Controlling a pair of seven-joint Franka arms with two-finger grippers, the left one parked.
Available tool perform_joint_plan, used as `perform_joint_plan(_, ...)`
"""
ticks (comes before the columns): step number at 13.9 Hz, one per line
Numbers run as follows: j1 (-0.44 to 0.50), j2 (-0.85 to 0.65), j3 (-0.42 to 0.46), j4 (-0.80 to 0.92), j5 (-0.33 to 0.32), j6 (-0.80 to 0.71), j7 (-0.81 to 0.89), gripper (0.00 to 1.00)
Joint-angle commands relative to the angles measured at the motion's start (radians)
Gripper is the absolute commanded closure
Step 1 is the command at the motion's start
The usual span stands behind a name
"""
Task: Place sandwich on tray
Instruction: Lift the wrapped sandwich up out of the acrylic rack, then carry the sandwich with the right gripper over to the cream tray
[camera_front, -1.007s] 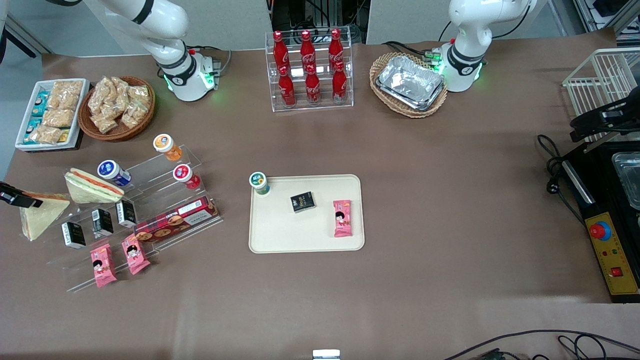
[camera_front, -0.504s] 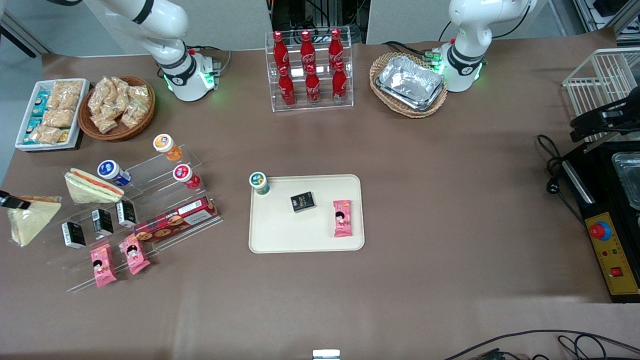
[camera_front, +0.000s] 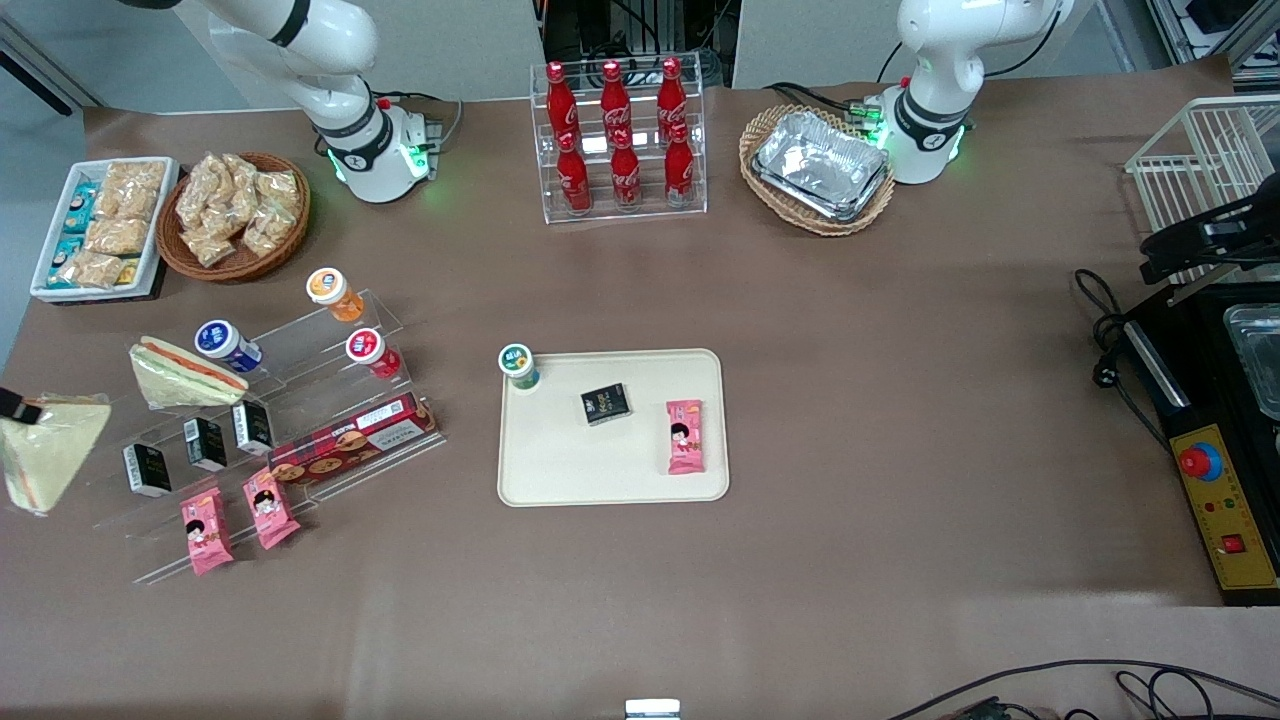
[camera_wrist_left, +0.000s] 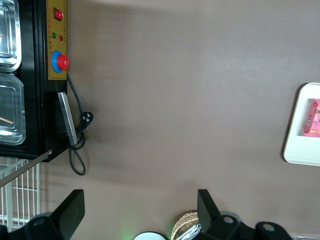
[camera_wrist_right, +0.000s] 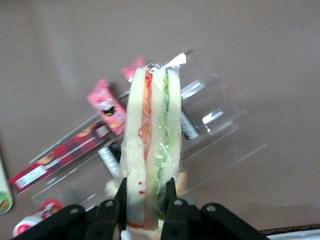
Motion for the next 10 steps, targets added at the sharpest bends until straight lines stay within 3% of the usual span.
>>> perform_joint_plan(1,0.155,-0.021,-0.006,0.061,-0.047,-0.097,-0.008,0.69)
perform_joint_plan(6,0.391,-0.04,-0.005,0.061,-0.081,-0.127,-0.028,0.69)
perform_joint_plan(10,0.462,-0.038,-0.005,0.061,-0.073,-0.116,-0.347,0.69)
